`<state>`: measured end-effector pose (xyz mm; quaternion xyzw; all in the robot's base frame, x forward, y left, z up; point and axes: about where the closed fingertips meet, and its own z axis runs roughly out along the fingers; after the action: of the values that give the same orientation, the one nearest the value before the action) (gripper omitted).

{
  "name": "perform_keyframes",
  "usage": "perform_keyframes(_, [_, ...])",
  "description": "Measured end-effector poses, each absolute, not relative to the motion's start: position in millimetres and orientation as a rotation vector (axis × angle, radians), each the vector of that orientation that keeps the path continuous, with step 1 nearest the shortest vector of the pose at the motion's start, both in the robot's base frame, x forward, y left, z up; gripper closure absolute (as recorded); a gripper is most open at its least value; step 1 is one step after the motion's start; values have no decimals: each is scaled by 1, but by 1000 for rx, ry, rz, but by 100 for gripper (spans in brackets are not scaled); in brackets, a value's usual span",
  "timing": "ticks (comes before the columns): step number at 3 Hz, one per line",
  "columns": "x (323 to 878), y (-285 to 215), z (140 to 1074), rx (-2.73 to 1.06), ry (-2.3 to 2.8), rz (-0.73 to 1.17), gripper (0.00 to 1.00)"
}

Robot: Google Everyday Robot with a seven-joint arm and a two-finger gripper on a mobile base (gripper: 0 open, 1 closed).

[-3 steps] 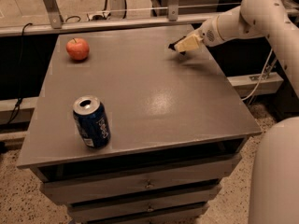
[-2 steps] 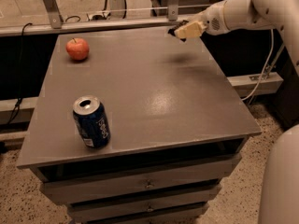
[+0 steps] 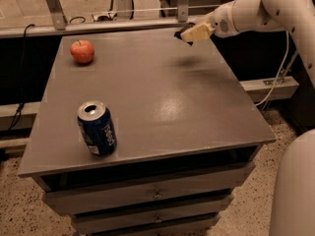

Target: Move rxbar chocolate near apple

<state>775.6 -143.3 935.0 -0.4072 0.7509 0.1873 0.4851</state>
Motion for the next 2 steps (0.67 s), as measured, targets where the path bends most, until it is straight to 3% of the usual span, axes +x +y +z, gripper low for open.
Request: perform_keyframes(2, [769, -5, 942, -1223, 1602, 631, 100])
